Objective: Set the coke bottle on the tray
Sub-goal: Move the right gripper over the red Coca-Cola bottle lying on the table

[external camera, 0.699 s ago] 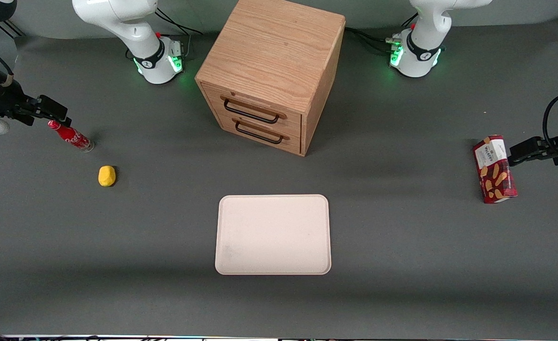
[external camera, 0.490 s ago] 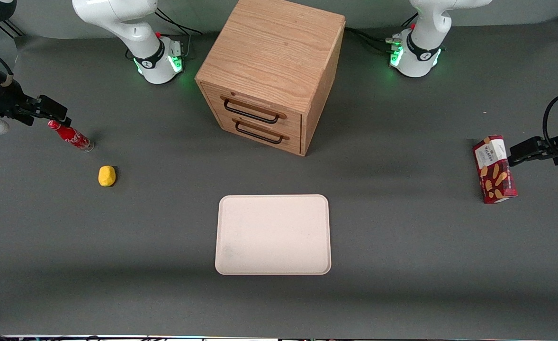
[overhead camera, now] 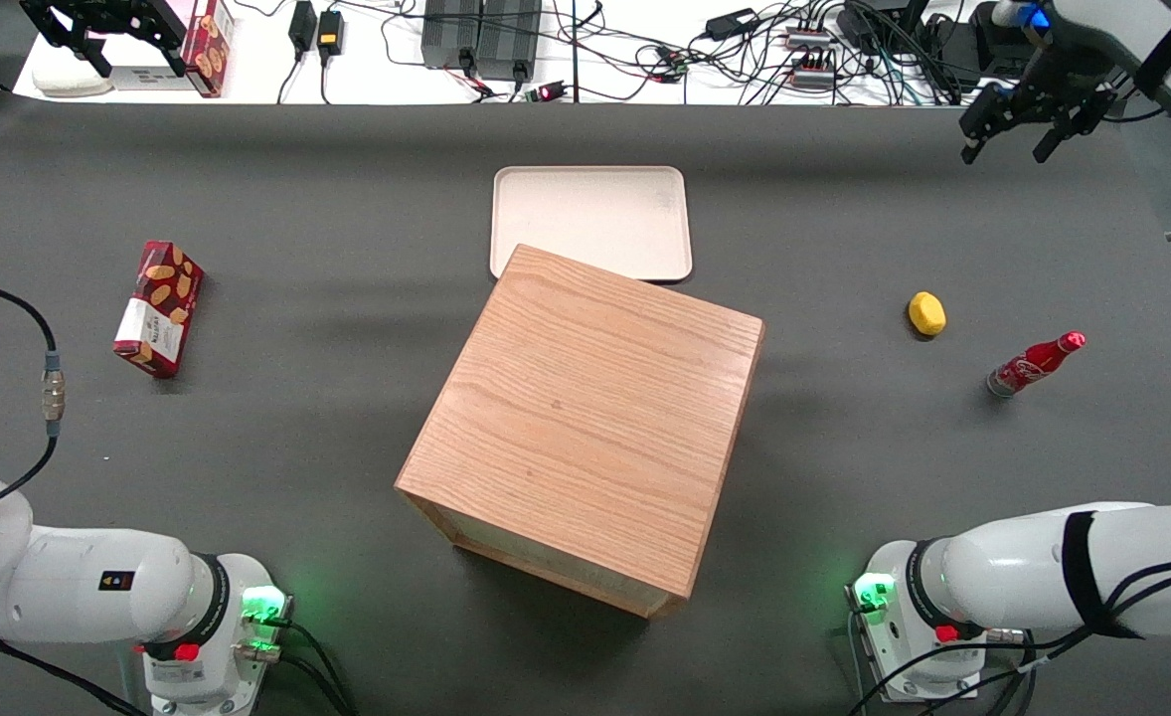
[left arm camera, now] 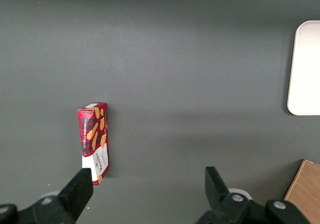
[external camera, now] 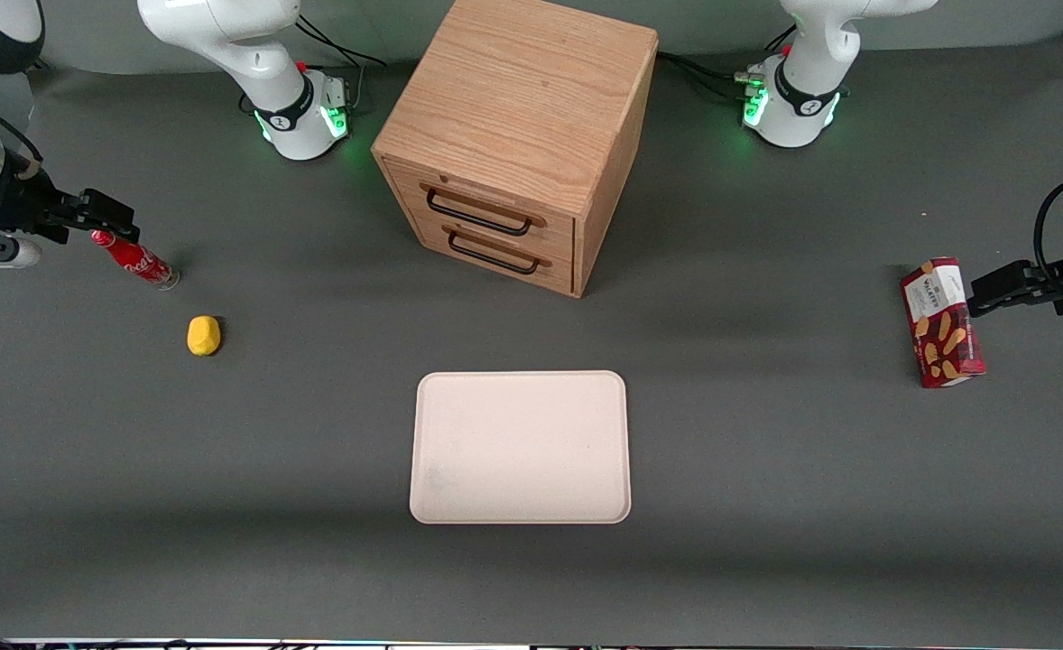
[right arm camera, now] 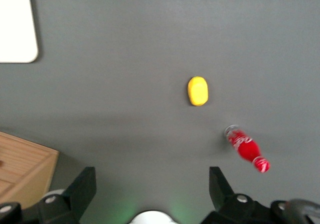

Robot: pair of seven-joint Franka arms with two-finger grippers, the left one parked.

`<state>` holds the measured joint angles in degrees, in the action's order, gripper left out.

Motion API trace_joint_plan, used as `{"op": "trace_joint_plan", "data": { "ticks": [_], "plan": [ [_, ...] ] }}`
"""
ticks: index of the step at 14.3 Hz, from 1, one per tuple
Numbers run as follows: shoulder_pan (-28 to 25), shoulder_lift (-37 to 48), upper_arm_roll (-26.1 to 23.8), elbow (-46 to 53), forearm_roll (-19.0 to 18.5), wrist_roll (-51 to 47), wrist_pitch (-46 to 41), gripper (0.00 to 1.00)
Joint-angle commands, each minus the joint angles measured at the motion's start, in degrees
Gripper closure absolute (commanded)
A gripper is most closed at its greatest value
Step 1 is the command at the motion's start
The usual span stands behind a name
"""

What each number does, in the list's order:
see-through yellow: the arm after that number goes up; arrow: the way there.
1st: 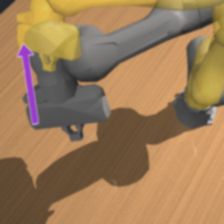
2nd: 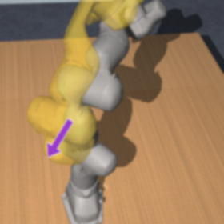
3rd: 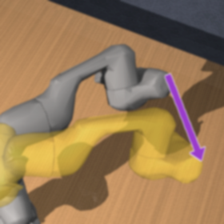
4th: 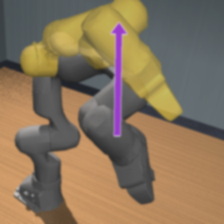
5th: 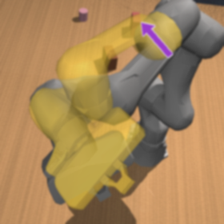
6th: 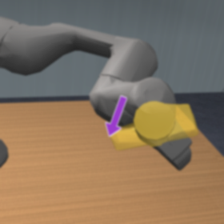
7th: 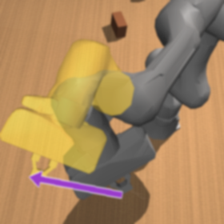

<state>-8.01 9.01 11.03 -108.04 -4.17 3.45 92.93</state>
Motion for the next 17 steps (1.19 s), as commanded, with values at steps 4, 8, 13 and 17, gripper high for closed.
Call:
{"op": "trace_joint_plan", "data": {
  "ticks": [4,8,13,17],
  "plan": [
    [0.01,7.06,12.68,-17.26,-2.86,17.97,13.21,0.00],
    [0.01,7.87,20.68,-24.21,-5.75,26.40,20.16,0.00],
    [0.19,9.19,28.95,-35.03,-14.36,28.89,34.31,0.00],
    [0.19,8.31,31.24,-36.97,-14.46,28.89,37.22,0.00]
  ]
}}
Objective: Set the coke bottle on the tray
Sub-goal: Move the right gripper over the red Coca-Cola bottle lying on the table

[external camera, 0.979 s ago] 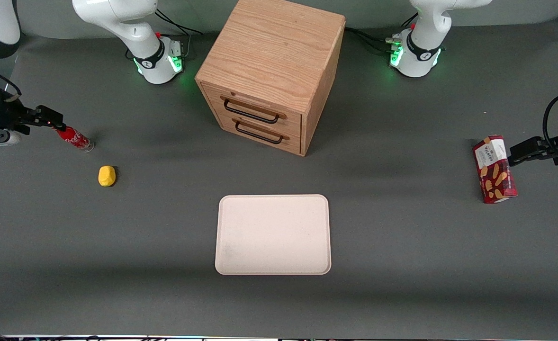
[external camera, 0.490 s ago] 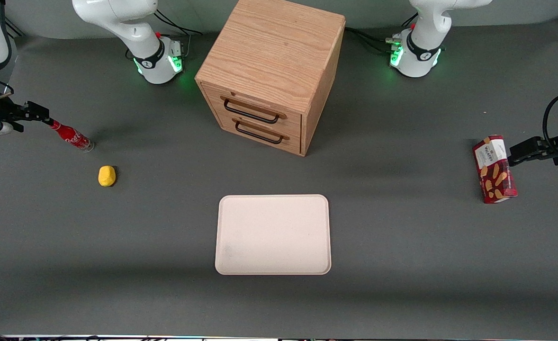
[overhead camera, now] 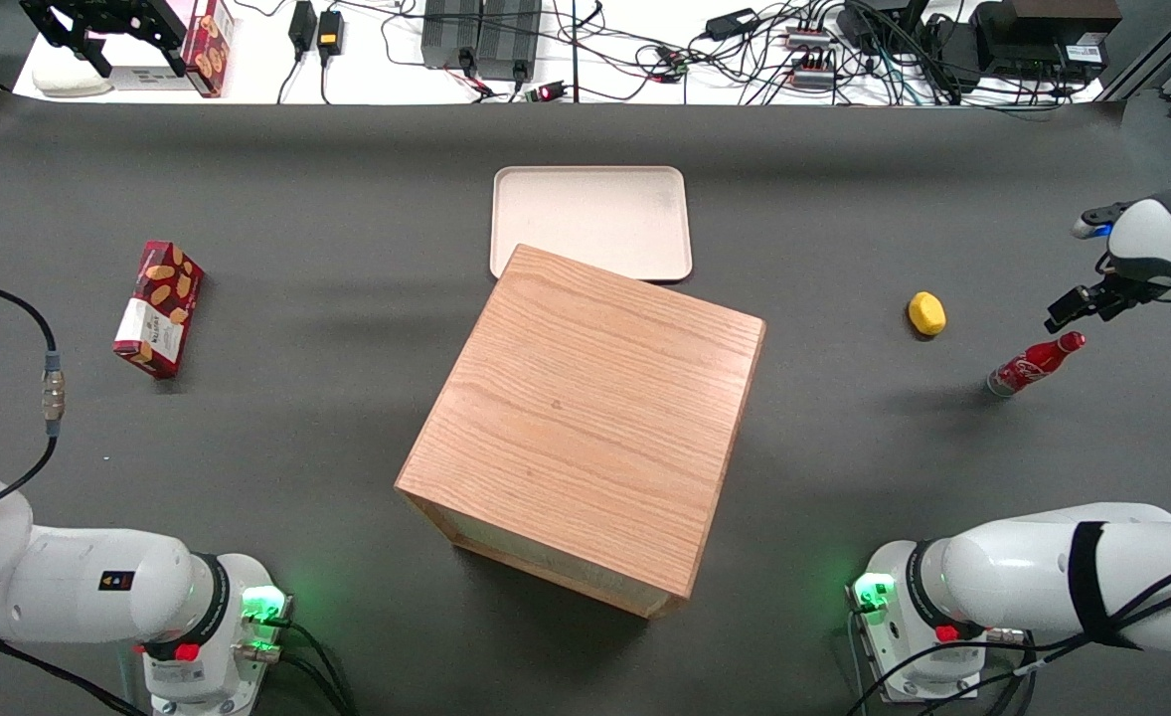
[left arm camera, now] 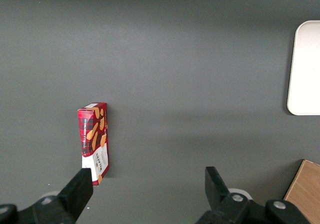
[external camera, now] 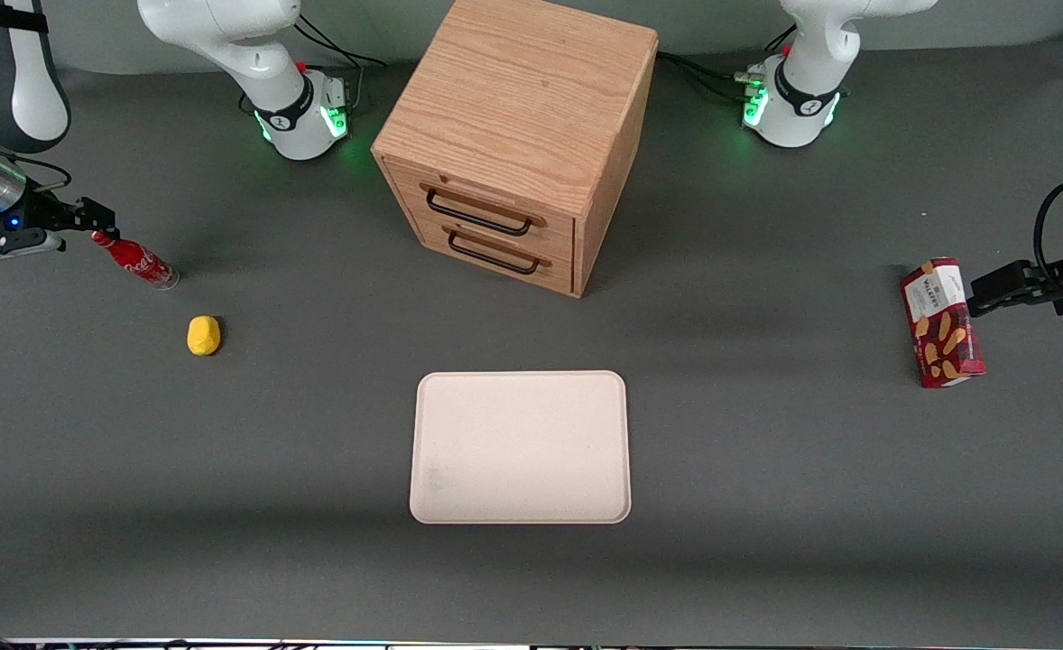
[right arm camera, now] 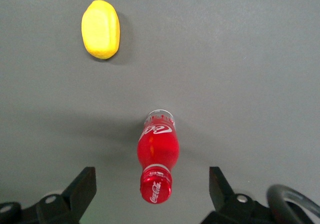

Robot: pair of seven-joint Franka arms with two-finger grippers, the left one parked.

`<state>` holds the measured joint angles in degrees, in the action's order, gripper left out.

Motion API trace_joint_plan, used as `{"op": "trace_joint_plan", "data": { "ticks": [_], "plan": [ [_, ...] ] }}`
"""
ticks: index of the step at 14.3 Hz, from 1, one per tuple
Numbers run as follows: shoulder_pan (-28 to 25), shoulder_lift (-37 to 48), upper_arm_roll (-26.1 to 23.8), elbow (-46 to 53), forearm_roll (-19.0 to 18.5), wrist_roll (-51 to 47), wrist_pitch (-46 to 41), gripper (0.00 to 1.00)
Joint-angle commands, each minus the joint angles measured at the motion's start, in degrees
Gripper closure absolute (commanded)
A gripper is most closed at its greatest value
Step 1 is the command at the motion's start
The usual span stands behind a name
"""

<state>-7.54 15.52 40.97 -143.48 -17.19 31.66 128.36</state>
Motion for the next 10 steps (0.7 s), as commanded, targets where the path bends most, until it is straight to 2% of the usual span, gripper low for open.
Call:
{"op": "trace_joint_plan", "data": {
  "ticks": [1,8,10],
  "plan": [
    [-0.29,1.44,1.74,-2.50,-1.44,0.68,3.20,0.00],
    [-0.29,0.65,3.77,-5.32,-1.53,0.77,7.69,0.01],
    [-0.29,0.12,4.38,-5.32,-1.62,2.07,7.87,0.05]
  ]
}}
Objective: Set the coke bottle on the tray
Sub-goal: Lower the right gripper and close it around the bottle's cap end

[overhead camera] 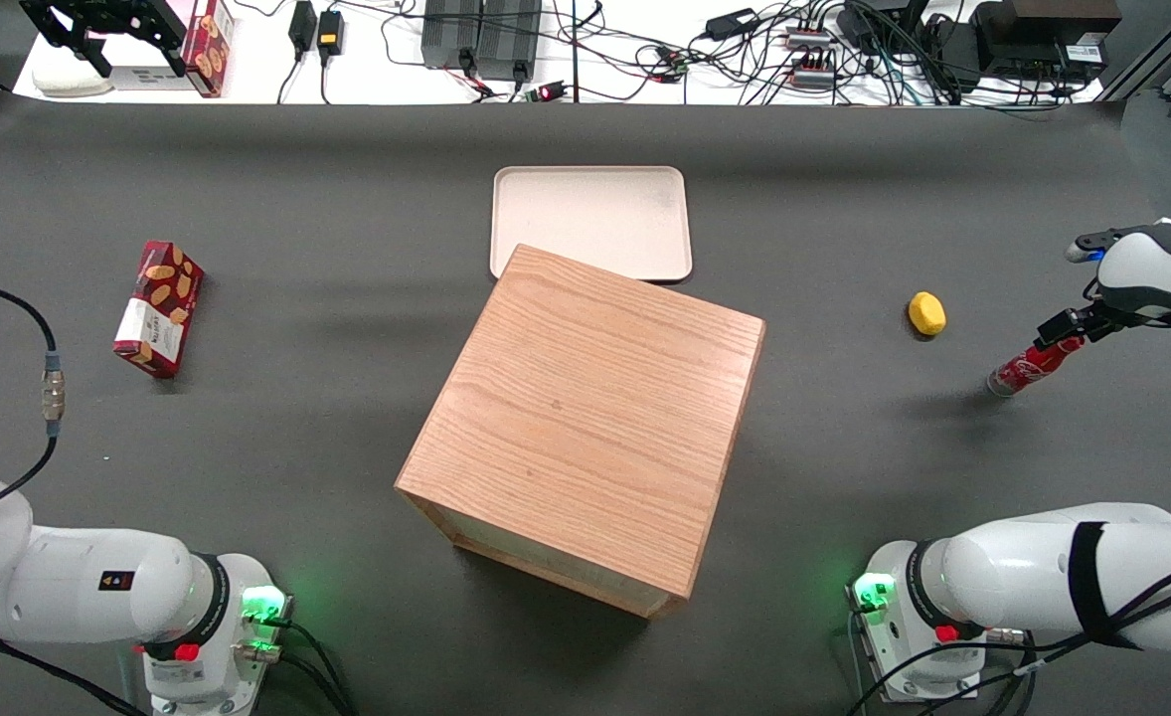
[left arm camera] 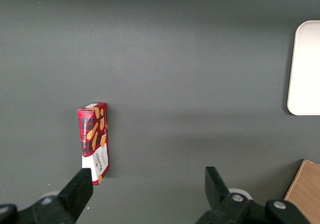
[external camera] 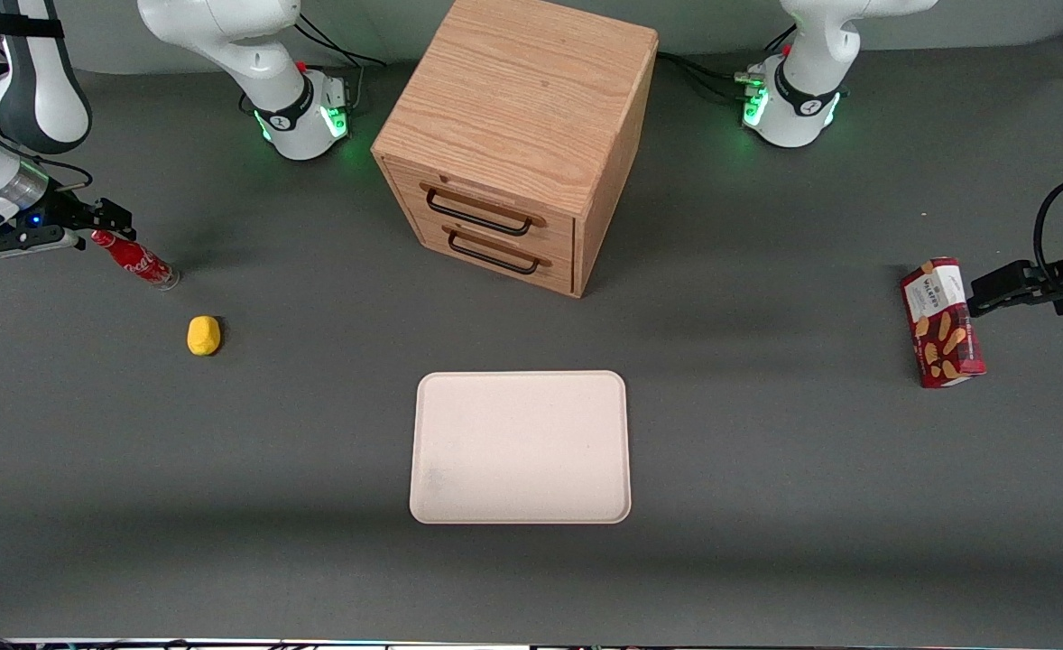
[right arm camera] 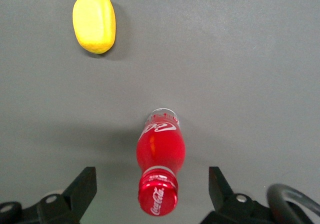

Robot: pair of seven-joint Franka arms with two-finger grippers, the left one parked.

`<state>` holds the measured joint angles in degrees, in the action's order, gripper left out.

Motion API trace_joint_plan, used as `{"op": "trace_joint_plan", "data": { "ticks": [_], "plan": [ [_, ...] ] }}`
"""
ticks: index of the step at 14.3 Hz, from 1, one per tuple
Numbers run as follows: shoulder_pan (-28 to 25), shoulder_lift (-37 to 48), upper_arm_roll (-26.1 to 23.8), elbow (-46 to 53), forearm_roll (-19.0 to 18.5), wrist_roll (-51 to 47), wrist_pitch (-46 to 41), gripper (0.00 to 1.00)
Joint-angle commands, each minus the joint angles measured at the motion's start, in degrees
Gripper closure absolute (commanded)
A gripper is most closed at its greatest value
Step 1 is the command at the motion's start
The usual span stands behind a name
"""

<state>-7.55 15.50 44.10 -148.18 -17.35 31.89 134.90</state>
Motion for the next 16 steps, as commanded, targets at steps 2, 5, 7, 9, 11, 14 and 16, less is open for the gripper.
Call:
{"op": "trace_joint_plan", "data": {
  "ticks": [2,5,7,9,11,14,16],
  "plan": [
    [-0.27,0.14,1.87,-0.71,-1.46,2.21,1.59,0.10],
    [-0.27,0.14,1.96,-0.62,-1.46,2.38,1.59,0.31],
    [-0.27,0.06,1.96,-0.62,-1.46,2.38,1.59,0.52],
    [-0.36,0.06,1.96,-0.71,-1.46,2.38,1.59,0.74],
    [-0.36,0.06,1.96,-0.62,-1.46,2.38,1.59,0.93],
    [-0.36,0.06,1.96,-0.62,-1.46,2.38,1.59,1.00],
    [-0.44,0.14,1.96,-0.53,-1.46,2.38,1.33,1.00]
  ]
}}
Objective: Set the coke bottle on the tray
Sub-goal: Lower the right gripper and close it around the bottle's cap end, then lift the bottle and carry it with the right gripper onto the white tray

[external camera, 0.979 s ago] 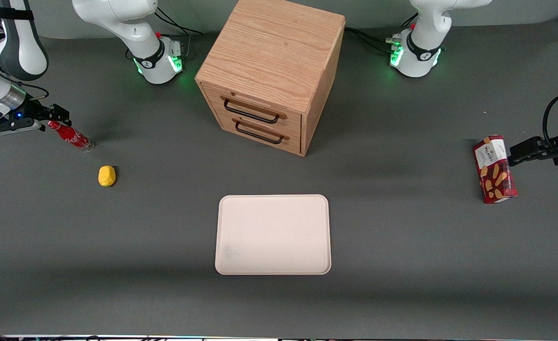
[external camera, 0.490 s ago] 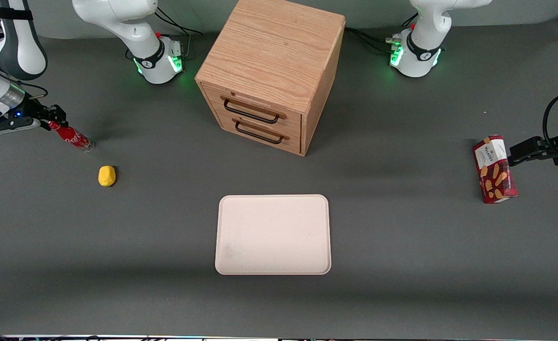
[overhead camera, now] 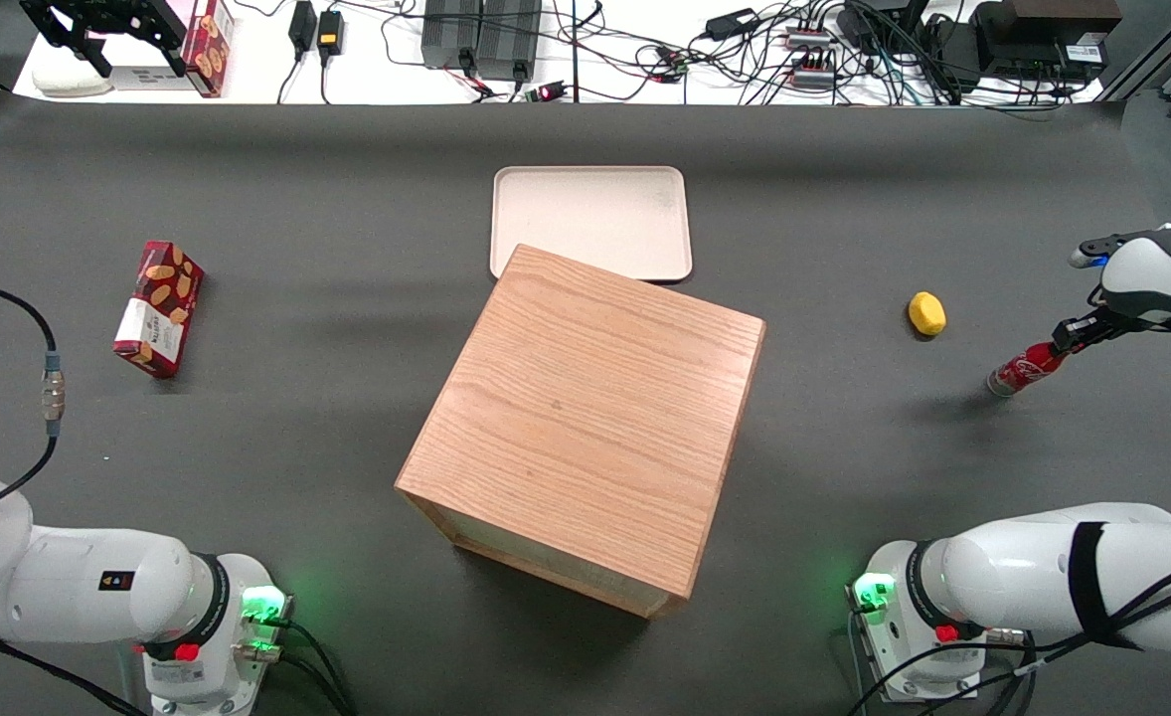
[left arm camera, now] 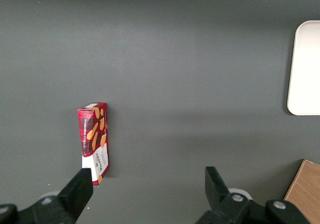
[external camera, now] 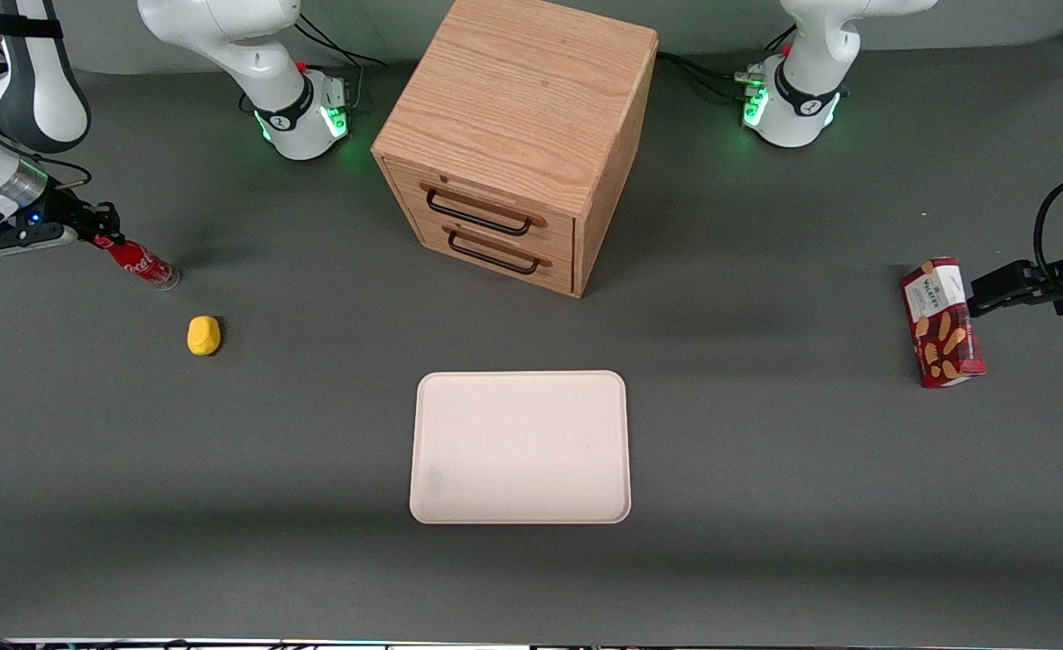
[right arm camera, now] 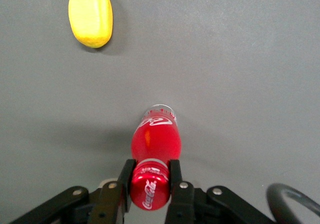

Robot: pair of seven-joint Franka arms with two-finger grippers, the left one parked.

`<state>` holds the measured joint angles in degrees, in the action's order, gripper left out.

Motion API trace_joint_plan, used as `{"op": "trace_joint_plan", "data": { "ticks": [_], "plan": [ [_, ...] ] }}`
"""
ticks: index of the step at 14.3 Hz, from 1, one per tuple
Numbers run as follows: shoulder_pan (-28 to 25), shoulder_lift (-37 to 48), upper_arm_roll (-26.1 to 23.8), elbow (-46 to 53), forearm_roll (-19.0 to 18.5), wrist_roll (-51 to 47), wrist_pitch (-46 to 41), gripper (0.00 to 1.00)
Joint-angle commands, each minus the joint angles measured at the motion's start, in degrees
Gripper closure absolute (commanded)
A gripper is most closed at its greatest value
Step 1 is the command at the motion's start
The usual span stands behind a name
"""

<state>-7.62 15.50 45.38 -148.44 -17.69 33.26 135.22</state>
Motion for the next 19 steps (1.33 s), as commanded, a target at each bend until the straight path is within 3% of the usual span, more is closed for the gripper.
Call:
{"op": "trace_joint_plan", "data": {
  "ticks": [1,5,11,15,19],
  "plan": [
    [-0.38,0.32,0.32,-0.18,-1.12,1.02,0.84,1.00],
    [-0.47,1.29,-3.18,3.24,-1.21,-0.03,-5.56,1.00],
    [-0.38,1.20,-13.63,15.09,-0.42,-3.53,-19.96,1.00],
    [-0.38,-1.77,-23.39,29.31,6.08,-8.02,-32.53,1.00],
    [-0.29,-10.11,-30.69,50.21,12.14,-12.77,-46.15,1.00]
  ]
}}
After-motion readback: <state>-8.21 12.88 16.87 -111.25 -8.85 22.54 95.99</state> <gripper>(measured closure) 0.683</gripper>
